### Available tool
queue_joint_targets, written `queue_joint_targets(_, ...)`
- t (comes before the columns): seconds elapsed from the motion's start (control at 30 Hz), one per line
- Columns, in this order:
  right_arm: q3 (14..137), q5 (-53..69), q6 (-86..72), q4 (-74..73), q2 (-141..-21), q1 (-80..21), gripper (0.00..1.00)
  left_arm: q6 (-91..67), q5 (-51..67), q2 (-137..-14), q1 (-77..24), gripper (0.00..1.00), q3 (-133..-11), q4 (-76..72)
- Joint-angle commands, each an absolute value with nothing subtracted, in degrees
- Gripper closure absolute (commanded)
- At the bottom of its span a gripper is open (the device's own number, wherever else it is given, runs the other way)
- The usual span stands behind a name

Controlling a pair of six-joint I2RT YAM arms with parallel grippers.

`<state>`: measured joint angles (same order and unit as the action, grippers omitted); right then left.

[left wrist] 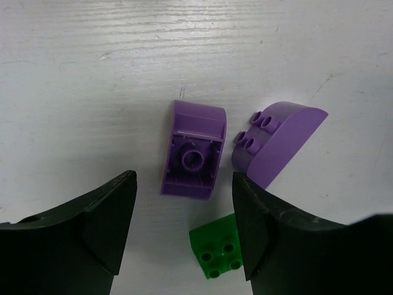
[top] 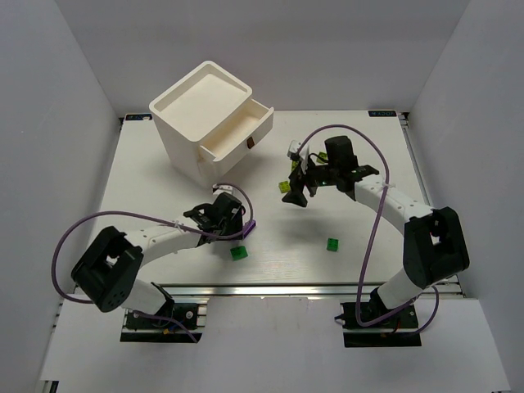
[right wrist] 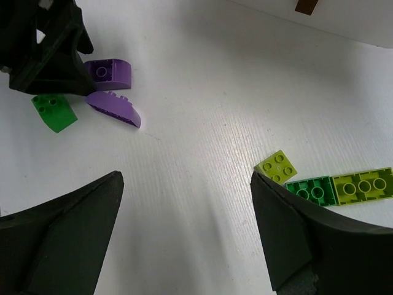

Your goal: Sort the legos into containers by color

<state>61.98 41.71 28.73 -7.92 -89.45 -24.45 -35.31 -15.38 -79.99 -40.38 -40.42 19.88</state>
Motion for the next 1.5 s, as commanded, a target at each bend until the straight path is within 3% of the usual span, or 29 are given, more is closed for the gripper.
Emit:
queue_joint_targets(0.0, 62.8, 42.1, 28.6, -8.3, -87.2, -24.0, 0.11, -34.2, -17.5, -82.8, -41.4, 0.27, -41.2, 16.7)
queue_joint_targets(0.13, 62.9, 41.7, 27.8, -8.3, -86.8, -23.6, 0.11, -33.9, -19.8, -85.6, -42.0, 0.36, -42.3, 17.1)
queue_joint_targets(0.23, 62.5, 41.7, 27.5, -8.4, -86.5, -23.6, 0.11, -33.7, -21.4, -85.5, -42.5, 0.51, -42.4, 17.6)
queue_joint_targets(0.27, 62.1, 41.7, 27.5, -8.4, -86.2, -23.5, 0.11, -33.6, -21.6, -85.3, -42.5, 0.62, -42.3, 17.5)
queue_joint_targets(0.43, 61.3, 42.2, 27.2, -8.5, -85.5, -23.5, 0.11, -32.1, -20.0, -81.2, -43.1, 0.81, -42.5, 17.1)
queue_joint_targets(0.63, 61.1, 46.4, 31.5, -11.2, -85.6, -23.5, 0.18, -21.0, -5.0, -70.4, -44.4, 0.92, -49.3, 17.5)
queue_joint_targets(0.7, 61.8, 47.7, 33.3, -13.3, -86.5, -23.6, 0.36, -19.0, -3.3, -68.8, -44.4, 0.96, -53.2, 19.6)
queue_joint_targets(0.73, 62.4, 48.9, 33.9, -14.2, -86.9, -23.6, 0.53, -17.0, -2.0, -68.1, -44.4, 0.96, -55.2, 20.2)
queue_joint_targets(0.83, 63.8, 51.1, 35.2, -16.8, -88.6, -23.6, 0.77, -14.8, -1.8, -69.9, -42.7, 1.0, -63.6, 23.0)
queue_joint_targets(0.87, 63.8, 51.7, 35.7, -17.1, -88.9, -23.6, 0.79, -13.7, -3.5, -71.2, -42.7, 1.0, -68.9, 25.6)
queue_joint_targets(0.93, 63.6, 52.6, 37.9, -18.2, -89.0, -23.7, 0.78, -11.1, -4.9, -74.0, -41.4, 1.0, -73.2, 27.1)
queue_joint_targets(1.03, 63.0, 53.5, 40.9, -19.1, -88.3, -23.8, 0.67, -8.1, -7.0, -80.0, -38.2, 1.0, -80.1, 27.6)
queue_joint_targets(1.23, 63.1, 53.3, 43.5, -21.0, -88.2, -23.9, 0.58, -3.9, -7.5, -90.3, -30.2, 0.99, -91.6, 27.9)
queue_joint_targets(1.47, 62.1, 53.3, 43.3, -20.4, -88.2, -24.1, 0.47, -1.5, -8.3, -97.7, -26.0, 0.95, -98.5, 29.3)
